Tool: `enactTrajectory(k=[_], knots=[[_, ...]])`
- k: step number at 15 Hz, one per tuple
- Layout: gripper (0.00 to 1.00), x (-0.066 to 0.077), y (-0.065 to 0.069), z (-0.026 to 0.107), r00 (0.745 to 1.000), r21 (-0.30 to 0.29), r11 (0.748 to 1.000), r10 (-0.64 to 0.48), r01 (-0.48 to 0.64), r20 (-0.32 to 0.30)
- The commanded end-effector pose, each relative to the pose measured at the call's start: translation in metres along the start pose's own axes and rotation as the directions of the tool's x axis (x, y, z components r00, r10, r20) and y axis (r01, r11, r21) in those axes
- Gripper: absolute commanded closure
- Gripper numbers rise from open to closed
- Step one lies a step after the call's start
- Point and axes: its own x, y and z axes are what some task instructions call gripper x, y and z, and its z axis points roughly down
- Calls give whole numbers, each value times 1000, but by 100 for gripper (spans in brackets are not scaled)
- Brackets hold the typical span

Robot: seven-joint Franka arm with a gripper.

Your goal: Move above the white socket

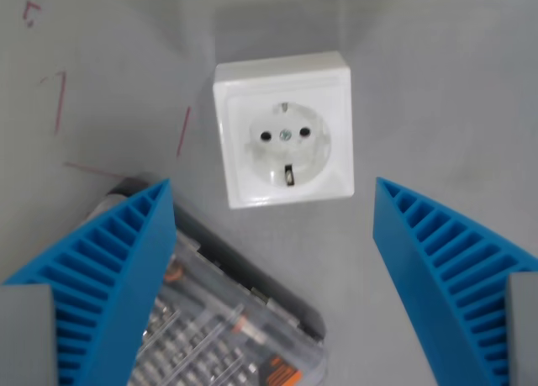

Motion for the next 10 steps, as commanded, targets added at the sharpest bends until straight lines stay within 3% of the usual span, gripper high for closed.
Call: enactTrajectory(k=[1,10], knots=[[0,10,10,8,996,26,996,-85,85,0],[0,15,16,18,997,37,996,-76,76,-4]])
